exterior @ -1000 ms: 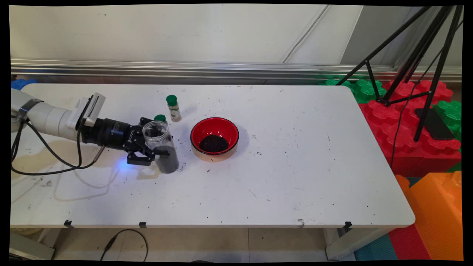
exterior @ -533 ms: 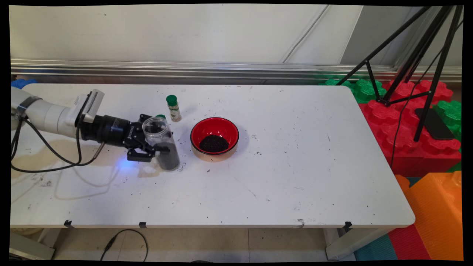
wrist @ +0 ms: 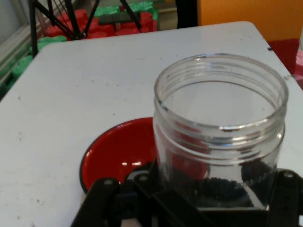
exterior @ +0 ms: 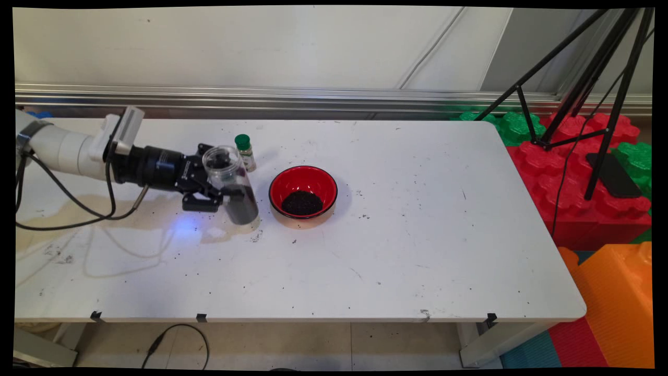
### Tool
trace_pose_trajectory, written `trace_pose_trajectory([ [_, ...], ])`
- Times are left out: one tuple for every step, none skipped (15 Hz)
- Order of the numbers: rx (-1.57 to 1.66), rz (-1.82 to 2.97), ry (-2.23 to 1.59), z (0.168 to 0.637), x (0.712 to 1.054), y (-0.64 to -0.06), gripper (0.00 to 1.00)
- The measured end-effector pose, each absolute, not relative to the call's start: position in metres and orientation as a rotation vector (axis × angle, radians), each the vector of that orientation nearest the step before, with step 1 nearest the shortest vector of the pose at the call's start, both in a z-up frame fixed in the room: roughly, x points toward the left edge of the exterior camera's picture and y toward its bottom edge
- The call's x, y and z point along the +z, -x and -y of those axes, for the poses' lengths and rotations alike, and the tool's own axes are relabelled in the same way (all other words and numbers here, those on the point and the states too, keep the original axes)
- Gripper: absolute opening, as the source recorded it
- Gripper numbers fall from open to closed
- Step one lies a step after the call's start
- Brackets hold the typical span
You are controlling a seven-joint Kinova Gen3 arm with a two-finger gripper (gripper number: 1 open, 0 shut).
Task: Pour the black seasoning powder in the red bowl
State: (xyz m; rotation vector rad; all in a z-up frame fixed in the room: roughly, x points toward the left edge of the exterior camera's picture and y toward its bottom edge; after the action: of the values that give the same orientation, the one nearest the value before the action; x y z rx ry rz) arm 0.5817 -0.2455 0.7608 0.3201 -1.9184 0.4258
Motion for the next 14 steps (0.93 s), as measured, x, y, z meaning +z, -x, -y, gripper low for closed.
trace_pose_trajectory([
  [0.433,1.915,-0.321,0.247,0.766,-0.580,0.00],
  [0.442,1.912,-0.321,0.250,0.772,-0.578,0.00],
  [0.447,1.910,-0.321,0.251,0.775,-0.576,0.00],
  [0.456,1.907,-0.320,0.254,0.781,-0.574,0.00],
  [0.462,1.905,-0.318,0.255,0.785,-0.572,0.00],
  [0.470,1.902,-0.316,0.258,0.790,-0.570,0.00],
  [0.481,1.898,-0.313,0.262,0.798,-0.566,0.00],
  [0.488,1.895,-0.310,0.265,0.803,-0.564,0.00],
  [0.496,1.891,-0.307,0.268,0.808,-0.561,0.00],
  [0.500,1.889,-0.305,0.271,0.811,-0.559,0.00],
  [0.507,1.886,-0.301,0.274,0.816,-0.557,0.00],
  [0.511,1.885,-0.299,0.277,0.819,-0.555,0.00],
  [0.518,1.883,-0.293,0.280,0.823,-0.552,0.00],
  [0.526,1.882,-0.288,0.284,0.828,-0.550,0.00],
])
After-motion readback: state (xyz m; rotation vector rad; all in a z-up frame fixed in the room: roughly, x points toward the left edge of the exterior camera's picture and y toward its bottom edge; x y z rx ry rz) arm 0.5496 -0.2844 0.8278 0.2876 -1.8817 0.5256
